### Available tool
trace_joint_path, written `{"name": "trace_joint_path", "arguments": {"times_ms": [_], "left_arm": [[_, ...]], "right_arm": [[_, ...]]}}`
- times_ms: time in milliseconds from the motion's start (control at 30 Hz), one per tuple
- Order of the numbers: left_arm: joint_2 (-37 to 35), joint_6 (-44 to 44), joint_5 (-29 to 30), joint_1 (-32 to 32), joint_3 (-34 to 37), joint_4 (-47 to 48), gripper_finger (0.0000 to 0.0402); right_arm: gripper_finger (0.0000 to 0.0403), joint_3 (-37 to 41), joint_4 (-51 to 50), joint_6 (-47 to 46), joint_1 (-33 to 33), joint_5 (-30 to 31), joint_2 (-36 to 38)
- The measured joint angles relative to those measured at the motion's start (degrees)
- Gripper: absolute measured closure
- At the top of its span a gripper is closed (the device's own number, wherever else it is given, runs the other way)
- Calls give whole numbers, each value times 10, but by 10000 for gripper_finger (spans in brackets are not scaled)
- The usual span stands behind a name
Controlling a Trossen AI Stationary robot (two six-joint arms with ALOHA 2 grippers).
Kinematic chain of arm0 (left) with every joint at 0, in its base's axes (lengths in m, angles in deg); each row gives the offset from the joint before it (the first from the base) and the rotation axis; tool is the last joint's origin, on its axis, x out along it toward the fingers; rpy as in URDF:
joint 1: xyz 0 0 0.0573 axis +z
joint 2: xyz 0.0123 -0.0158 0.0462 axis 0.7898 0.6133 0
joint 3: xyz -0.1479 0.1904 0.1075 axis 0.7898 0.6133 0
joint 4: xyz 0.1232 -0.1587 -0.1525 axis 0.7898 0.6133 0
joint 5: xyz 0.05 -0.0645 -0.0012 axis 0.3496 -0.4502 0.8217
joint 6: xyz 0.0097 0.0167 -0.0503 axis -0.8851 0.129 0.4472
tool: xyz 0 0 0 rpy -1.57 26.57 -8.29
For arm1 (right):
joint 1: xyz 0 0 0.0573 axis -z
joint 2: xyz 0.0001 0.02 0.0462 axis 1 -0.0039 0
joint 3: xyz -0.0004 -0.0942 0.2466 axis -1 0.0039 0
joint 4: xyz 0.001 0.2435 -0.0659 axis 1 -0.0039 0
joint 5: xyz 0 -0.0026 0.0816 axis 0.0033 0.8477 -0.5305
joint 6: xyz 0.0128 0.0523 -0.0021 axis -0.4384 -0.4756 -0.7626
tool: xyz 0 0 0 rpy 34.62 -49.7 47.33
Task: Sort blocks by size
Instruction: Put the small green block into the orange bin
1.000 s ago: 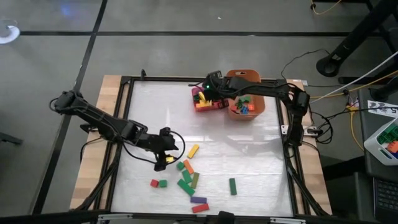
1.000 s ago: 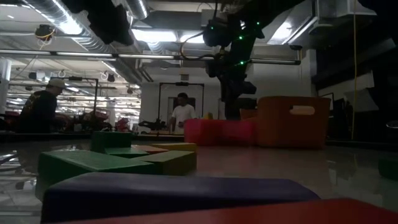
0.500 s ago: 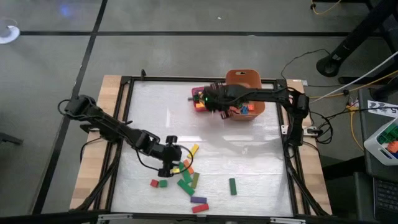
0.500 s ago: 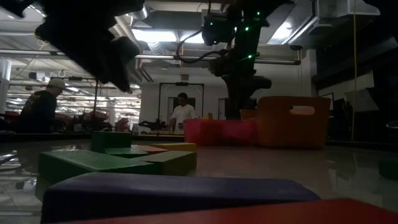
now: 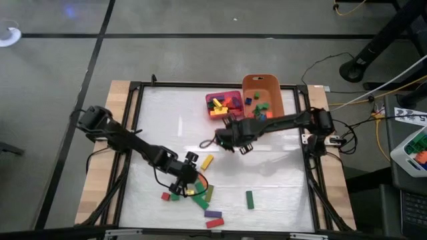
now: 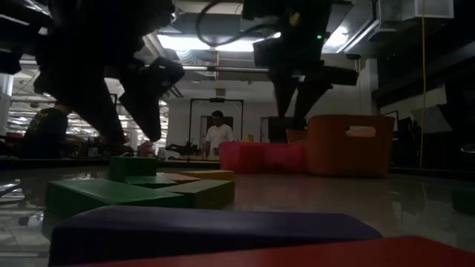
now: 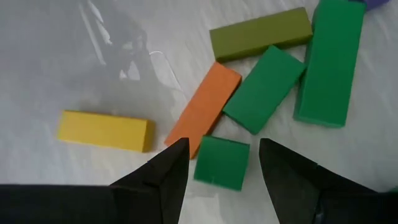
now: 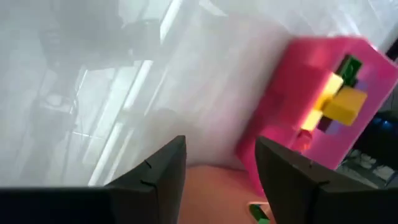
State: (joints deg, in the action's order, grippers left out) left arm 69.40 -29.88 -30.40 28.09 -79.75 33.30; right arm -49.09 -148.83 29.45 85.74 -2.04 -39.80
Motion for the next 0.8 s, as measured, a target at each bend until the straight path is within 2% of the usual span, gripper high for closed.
{"name": "trace_joint_path", "arguments": {"times_ms": [567, 733, 800], "left_arm": [[46, -32, -3, 13, 0, 3, 219], [67, -28, -11, 18, 0, 1, 221], [67, -24, -16, 21, -1, 1, 234]], "right_arm": [[212, 0, -13, -118, -152, -1, 0], [212, 0, -16, -184, -199, -46, 1], [212, 0, -16, -227, -217, -71, 1]]}}
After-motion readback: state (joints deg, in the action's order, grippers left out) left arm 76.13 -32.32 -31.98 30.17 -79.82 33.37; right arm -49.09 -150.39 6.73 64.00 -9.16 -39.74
